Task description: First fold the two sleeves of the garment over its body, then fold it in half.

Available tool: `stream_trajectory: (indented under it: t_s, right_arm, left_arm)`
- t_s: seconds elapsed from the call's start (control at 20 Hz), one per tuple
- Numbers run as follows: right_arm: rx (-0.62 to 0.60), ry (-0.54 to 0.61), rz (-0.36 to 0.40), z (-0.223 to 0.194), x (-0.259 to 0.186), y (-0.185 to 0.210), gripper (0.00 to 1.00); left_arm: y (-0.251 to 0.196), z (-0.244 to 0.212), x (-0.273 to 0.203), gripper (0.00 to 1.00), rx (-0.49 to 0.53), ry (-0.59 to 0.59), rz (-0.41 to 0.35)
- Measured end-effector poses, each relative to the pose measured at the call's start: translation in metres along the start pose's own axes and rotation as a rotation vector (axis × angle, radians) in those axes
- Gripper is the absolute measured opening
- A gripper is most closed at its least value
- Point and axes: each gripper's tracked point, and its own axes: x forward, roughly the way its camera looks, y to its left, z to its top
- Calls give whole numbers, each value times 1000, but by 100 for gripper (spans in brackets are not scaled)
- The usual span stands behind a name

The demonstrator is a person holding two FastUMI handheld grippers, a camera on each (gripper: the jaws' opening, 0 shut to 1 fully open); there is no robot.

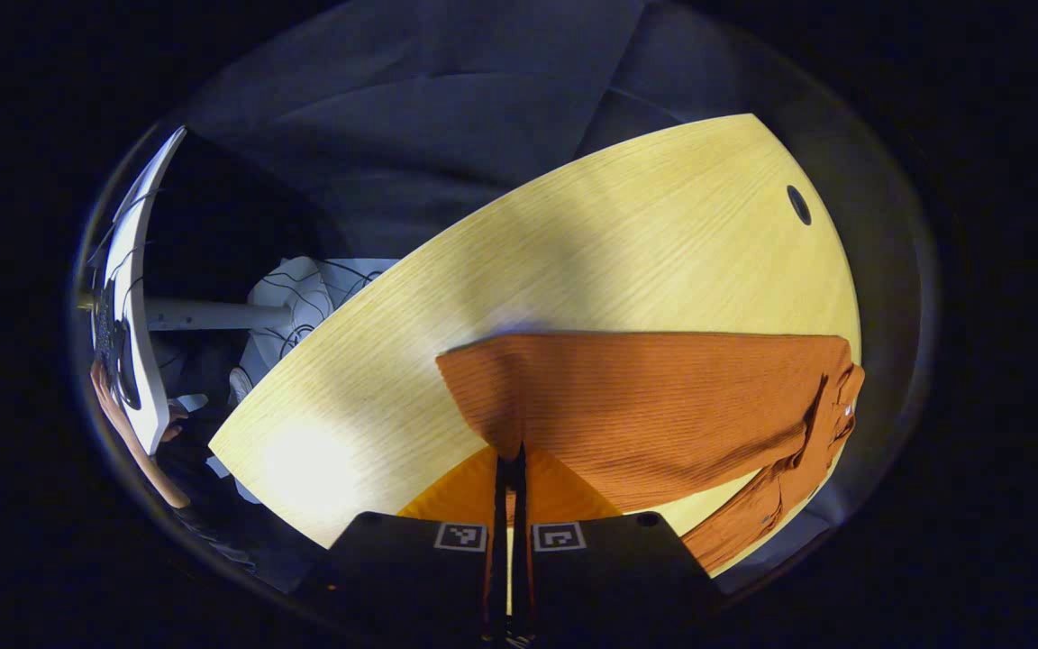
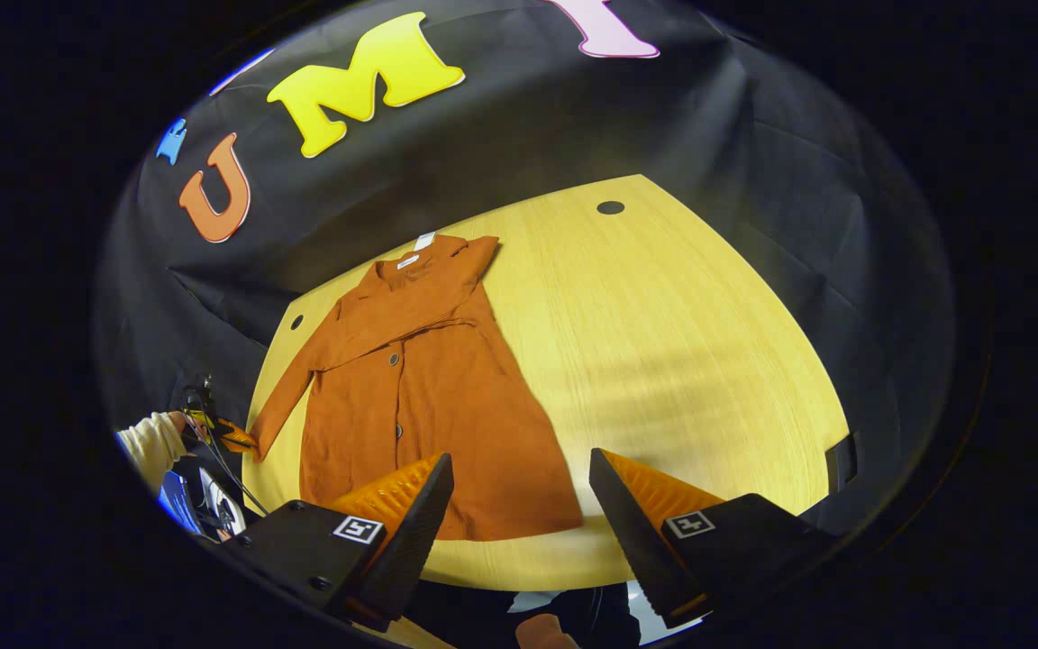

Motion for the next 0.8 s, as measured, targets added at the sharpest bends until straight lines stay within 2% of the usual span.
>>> stream_trajectory:
  t_s: [0.15,0.2,0.5,0.65,0.7,0.8]
  right_arm:
    - [16,-8,9,4,0,-12,97]
    - [25,-6,13,4,3,-16,94]
    - [54,-27,73,17,5,-31,97]
    - [36,-31,87,22,5,-50,98]
    - [42,-32,91,23,5,-58,94]
    - [59,-36,86,25,5,-76,97]
  left_arm:
    - [-42,4,-30,4,58,-47,-58]
    - [-57,6,-43,4,81,-63,-74]
    - [-150,-5,-109,4,222,-149,-117]
    - [-214,-22,-132,3,289,-174,-147]
    - [-236,-29,-136,3,314,-184,-149]
    - [-281,-48,-144,3,365,-193,-166]
